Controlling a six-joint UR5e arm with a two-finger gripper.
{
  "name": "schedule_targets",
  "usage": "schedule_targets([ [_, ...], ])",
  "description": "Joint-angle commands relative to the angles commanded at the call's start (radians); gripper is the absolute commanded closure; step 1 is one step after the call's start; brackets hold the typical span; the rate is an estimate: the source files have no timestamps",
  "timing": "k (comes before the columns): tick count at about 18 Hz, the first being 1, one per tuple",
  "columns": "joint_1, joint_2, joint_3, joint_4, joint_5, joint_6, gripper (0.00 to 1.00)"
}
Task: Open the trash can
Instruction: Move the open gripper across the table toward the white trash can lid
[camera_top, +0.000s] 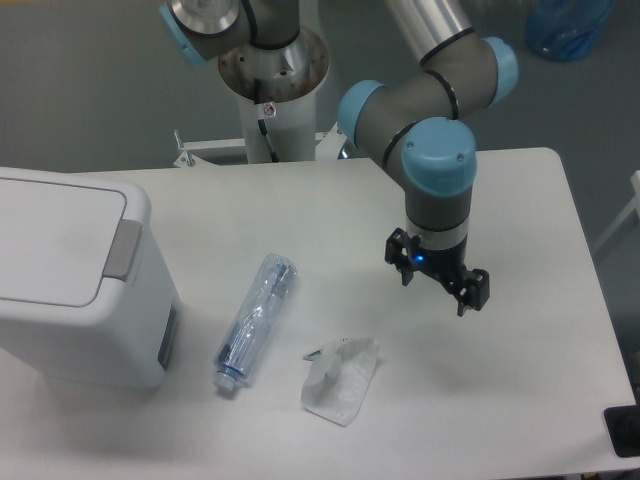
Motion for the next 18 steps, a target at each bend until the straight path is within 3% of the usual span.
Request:
schedule_targets([
  [8,-0.043,0.020,0.009,0.003,-0.014,-0.020,0.00],
  [15,-0.101,0.034,0.012,0.018,-0.046,-0.346,0.00],
  [18,-0.140,0.041,0.020,0.037,-0.046,-0.411,0.00],
])
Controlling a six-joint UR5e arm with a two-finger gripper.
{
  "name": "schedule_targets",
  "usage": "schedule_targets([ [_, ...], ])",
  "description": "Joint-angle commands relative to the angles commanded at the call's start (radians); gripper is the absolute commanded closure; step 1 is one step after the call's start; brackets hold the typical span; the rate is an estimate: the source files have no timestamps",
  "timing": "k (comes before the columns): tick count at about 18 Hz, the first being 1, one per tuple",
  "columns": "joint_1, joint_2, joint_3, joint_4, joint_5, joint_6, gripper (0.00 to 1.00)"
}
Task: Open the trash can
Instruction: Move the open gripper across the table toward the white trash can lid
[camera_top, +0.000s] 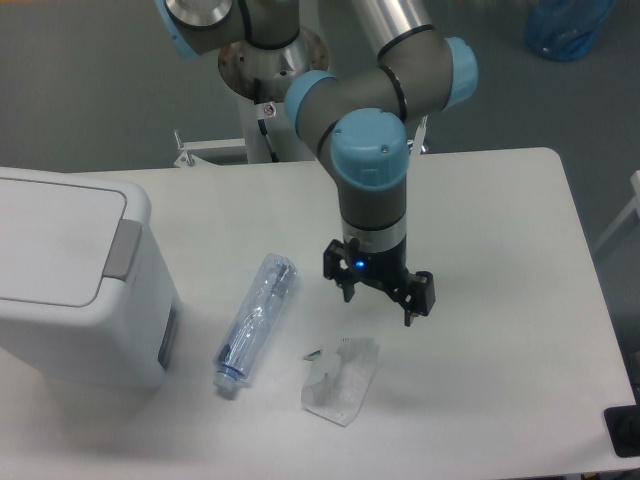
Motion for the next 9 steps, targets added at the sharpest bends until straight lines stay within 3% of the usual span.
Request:
schedule_targets([
  [2,-0.012,0.014,-0.005,0.035,0.000,-0.037,0.00],
  [5,-0.067,0.018,-0.003,0.156,0.000,-0.187,0.00],
  [7,-0.098,0.018,0.021,0.170,-0.011,-0.285,0.00],
  [9,-0.111,0.026,0.029,0.169,-0.098,-0.353,0.00],
])
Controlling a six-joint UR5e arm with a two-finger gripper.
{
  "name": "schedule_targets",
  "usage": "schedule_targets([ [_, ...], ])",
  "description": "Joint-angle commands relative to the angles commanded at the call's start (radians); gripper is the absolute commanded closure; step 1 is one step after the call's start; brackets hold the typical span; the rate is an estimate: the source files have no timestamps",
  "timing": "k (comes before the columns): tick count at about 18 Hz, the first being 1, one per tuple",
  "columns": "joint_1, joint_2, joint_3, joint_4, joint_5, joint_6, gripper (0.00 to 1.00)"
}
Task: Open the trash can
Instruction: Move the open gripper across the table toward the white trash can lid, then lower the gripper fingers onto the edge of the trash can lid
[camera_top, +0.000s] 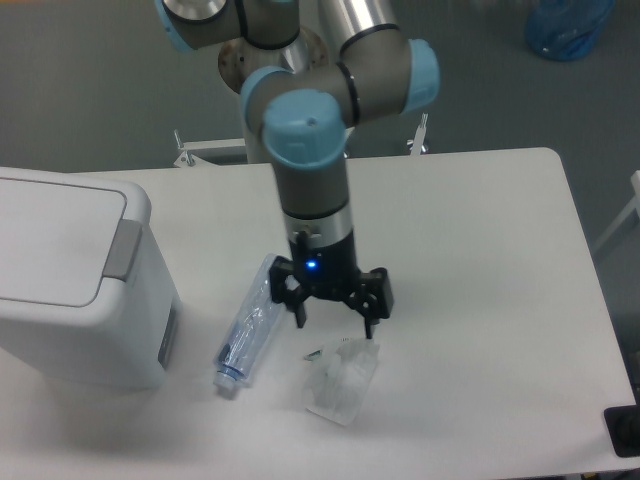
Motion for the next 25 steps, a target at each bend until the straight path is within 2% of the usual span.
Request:
schedule_targets([
  [6,0.002,0.090,-0.018,-0.003,-0.233,-0.120,0.00],
  [8,0.008,0.098,-0.032,-0.003,-0.264,-0.184,0.00],
  [12,0.006,0.147,-0.060,-0.005,-0.287,-0.220,0.00],
  [15,0.003,0.219,-0.121,-0.005,-0.335,-0.244,0.00],
  [18,-0.005,0.262,-0.153,-0.009,-0.335,-0.305,0.00],
  [21,-0.006,0.264,-0.163,-0.011,-0.326,-0.361,0.00],
  [25,-0.012,0.238,-0.163,-0.011,-0.327,-0.391,0.00],
])
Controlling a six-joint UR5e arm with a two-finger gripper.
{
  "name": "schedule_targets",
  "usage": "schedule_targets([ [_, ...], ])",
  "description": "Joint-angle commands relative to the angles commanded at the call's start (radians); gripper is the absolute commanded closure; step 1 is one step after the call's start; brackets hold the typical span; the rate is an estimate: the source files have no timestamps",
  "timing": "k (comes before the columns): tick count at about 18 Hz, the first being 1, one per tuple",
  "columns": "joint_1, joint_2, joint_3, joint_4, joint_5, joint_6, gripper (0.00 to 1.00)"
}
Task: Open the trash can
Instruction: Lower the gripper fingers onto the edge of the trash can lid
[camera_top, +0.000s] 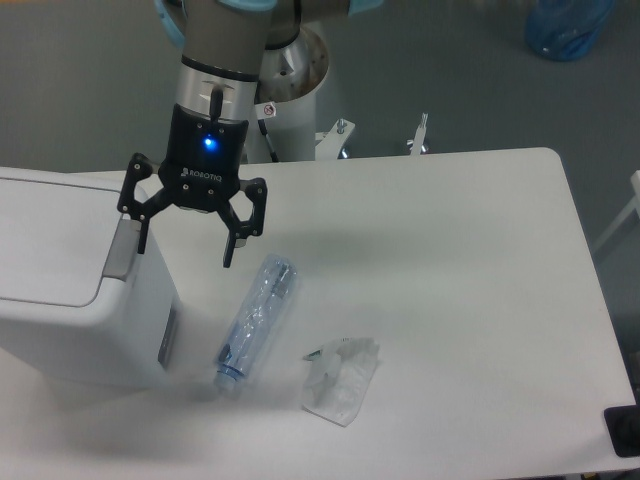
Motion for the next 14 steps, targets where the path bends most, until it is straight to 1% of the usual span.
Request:
schedule_targets([
  [4,-0.009,-0.017,-0.002,0.000,0.002,0.002,0.00],
  [14,-0.020,-0.009,-0.002,0.000,0.002,-0.054,0.00],
])
